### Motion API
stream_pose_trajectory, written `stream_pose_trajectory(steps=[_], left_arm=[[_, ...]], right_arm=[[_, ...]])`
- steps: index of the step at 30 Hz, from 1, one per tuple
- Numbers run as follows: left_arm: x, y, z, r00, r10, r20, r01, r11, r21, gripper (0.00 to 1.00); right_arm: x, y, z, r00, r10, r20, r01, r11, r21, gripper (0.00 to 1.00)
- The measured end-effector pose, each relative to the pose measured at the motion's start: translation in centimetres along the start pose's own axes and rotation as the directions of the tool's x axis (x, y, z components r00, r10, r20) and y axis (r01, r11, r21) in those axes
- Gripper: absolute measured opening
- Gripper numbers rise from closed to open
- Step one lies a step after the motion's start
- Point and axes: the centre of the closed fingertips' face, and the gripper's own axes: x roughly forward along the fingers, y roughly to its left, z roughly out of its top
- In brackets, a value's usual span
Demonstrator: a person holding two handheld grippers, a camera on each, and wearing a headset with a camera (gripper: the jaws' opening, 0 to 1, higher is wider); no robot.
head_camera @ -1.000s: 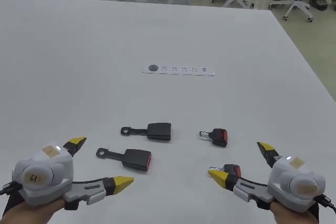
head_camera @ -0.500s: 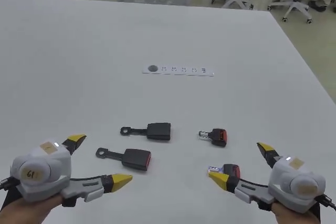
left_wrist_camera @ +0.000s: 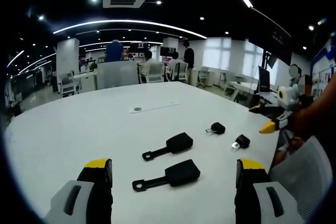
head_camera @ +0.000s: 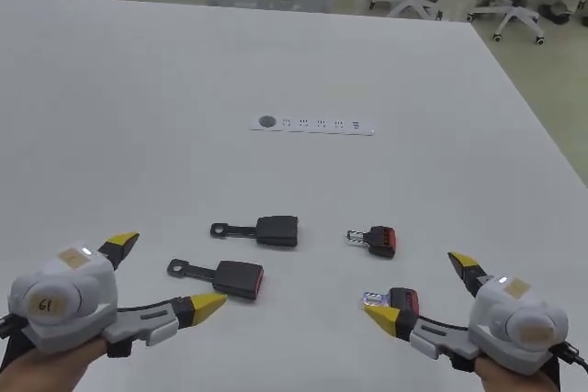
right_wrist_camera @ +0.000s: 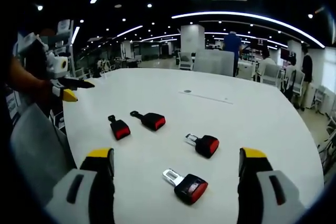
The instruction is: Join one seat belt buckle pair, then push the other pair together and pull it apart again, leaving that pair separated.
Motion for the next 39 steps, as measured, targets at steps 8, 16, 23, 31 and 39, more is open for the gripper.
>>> stream_pose_trajectory(steps=[8,16,23,31,39], left_arm=[[0.1,0.0,0.3,1.0,0.001,0.005,-0.001,1.0,-0.007,1.0],[0.2,0.0,0.5,1.0,-0.004,0.003,0.004,1.0,-0.005,1.0],[0.4,0.1,0.5,1.0,-0.005,0.002,0.005,1.0,-0.003,1.0],[0.6,0.1,0.5,0.9999,-0.015,-0.003,0.015,1.0,0.002,1.0],[1.1,-0.4,0.1,0.9987,-0.042,-0.028,0.042,0.999,0.018,1.0]], right_arm=[[0.1,0.1,0.1,1.0,0.005,-0.002,-0.005,1.0,-0.008,1.0],[0.1,0.0,0.0,1.0,0.008,-0.005,-0.008,1.0,-0.01,1.0],[0.1,-0.1,0.0,0.9999,0.009,-0.009,-0.009,1.0,-0.013,1.0],[0.3,-0.1,-0.1,0.9996,0.022,-0.018,-0.022,0.999,-0.023,1.0],[0.4,0.2,-0.6,0.9977,0.054,-0.041,-0.056,0.998,-0.037,1.0]])
